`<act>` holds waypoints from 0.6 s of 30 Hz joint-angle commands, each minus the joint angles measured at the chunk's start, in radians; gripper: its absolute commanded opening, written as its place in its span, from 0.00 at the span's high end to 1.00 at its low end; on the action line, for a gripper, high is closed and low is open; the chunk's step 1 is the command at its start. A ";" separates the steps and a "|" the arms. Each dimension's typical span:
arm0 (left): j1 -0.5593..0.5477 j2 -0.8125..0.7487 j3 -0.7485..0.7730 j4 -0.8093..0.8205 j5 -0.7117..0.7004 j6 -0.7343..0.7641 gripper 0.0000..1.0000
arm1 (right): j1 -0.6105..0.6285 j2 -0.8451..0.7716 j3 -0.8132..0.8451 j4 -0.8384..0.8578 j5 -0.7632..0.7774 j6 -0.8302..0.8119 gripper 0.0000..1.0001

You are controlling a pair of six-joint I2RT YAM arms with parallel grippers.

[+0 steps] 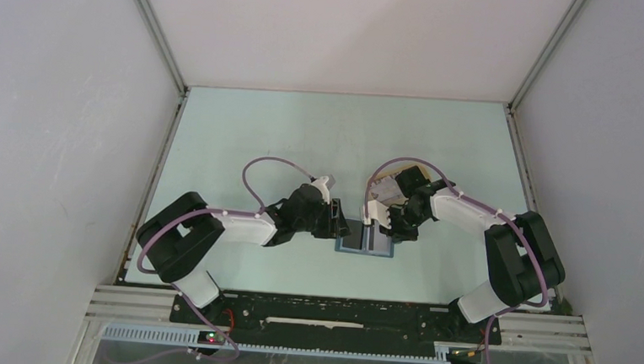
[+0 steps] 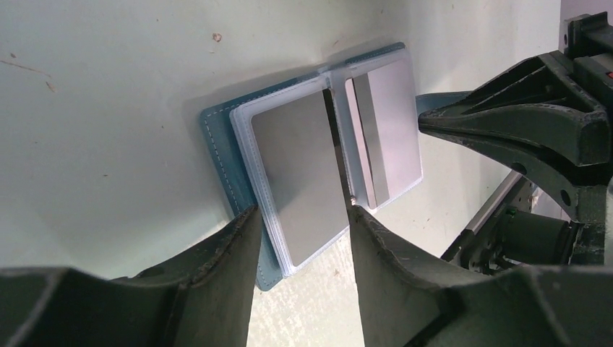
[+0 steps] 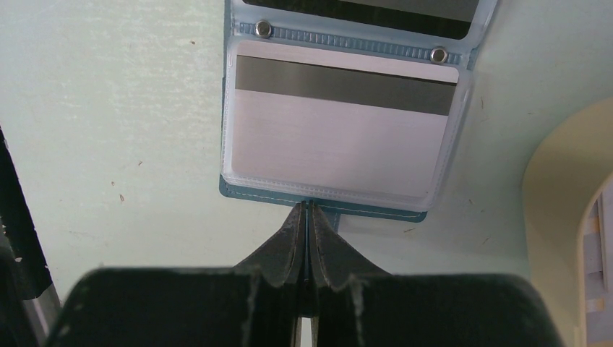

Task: Put the credit cards into the card holder
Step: Close the card holder at the center of the board.

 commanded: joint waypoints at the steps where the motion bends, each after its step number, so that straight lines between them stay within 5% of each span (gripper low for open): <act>1: 0.005 0.009 -0.004 0.012 -0.001 -0.007 0.46 | -0.005 -0.007 0.032 -0.013 -0.011 0.003 0.90; 18: 0.006 -0.058 -0.042 0.043 -0.022 -0.004 0.50 | -0.027 -0.050 0.032 -0.023 -0.039 0.004 0.82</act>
